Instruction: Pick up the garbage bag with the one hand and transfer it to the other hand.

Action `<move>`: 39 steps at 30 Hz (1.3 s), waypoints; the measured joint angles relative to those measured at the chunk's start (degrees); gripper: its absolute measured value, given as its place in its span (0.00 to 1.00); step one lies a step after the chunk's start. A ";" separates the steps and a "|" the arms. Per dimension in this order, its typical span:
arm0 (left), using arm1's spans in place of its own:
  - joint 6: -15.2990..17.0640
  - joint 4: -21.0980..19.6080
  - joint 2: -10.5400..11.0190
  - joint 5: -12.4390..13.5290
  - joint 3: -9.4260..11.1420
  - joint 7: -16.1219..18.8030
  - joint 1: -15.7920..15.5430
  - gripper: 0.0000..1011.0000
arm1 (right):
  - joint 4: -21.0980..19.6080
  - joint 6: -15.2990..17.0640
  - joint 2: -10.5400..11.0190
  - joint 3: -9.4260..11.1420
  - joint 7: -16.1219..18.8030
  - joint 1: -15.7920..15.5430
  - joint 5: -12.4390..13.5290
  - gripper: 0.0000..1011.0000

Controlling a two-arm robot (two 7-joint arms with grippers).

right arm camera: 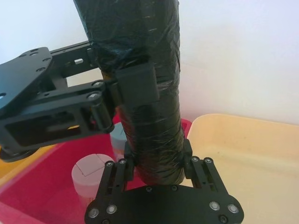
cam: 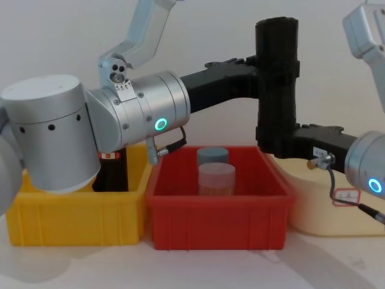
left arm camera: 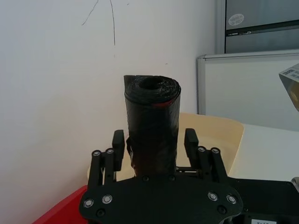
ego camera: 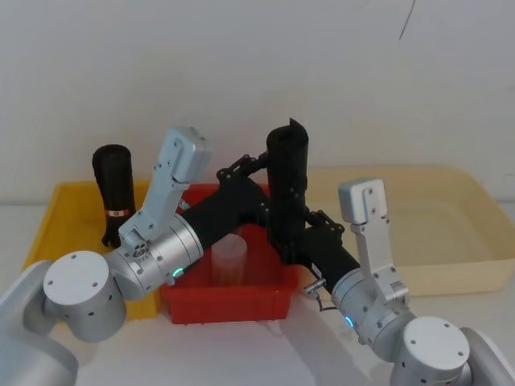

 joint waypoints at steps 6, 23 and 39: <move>0.00 0.00 0.00 0.00 0.00 0.00 0.00 0.91 | 0.13 0.47 -0.19 0.32 -0.24 0.31 0.05 0.56; 0.00 0.00 0.00 0.00 0.00 0.00 0.00 0.99 | 1.28 1.90 -0.73 3.09 -1.69 2.14 0.70 0.56; 0.00 0.00 0.00 0.01 0.00 0.00 0.00 0.99 | 3.59 2.19 -0.64 6.33 -3.29 4.41 0.72 0.56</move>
